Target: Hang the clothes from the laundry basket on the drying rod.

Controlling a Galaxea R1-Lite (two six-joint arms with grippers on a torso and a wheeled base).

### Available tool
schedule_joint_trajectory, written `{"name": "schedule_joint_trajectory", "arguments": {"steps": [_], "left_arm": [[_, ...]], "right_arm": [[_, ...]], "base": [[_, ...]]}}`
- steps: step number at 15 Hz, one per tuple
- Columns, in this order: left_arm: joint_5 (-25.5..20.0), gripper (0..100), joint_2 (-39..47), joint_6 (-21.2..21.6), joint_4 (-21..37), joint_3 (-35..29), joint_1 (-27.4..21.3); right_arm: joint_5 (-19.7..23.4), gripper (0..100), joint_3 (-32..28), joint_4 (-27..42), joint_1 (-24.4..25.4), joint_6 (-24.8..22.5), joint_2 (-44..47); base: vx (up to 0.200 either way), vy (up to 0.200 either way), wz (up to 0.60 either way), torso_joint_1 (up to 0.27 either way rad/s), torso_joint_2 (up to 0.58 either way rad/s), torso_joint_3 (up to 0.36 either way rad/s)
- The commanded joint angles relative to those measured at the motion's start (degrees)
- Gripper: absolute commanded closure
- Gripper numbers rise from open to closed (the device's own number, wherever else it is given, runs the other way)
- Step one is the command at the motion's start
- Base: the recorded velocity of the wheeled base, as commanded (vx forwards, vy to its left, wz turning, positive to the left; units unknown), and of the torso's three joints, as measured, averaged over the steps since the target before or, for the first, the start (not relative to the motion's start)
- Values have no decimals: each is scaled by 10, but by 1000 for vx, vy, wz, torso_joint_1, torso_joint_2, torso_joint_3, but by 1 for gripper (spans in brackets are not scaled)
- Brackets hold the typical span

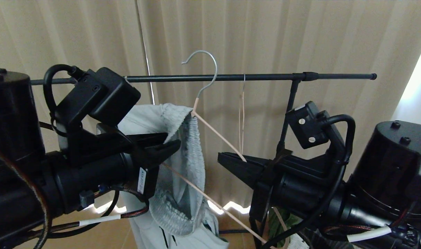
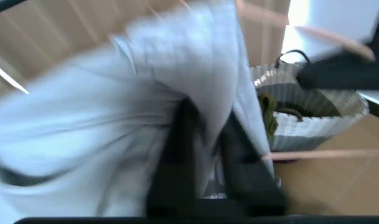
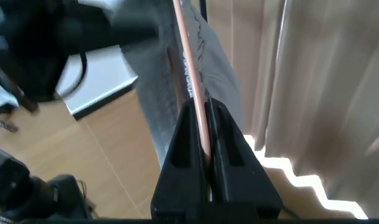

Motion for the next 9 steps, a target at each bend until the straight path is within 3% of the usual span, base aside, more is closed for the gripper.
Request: {"name": "schedule_joint_trajectory", "arguments": {"steps": [1,4,7,9], "left_arm": [[0,0,-6,2,-1,9,-11],[-26,0,-18,5,-1,18,-10],[-63,0,-70,25,-2,80,-7],[-83,0,-102,48,-1,83,11]], "right_arm": [[4,100,1,0,0,0,-11],[7,100,7,0,0,-1,-20],[10,100,24,6,-9,-22,-57],[44,100,46,8,-15,-24,-88]], "base": [[0,0,0,0,0,0],[0,0,0,0,0,0],[0,0,0,0,0,0],[0,0,0,0,0,0]]}}
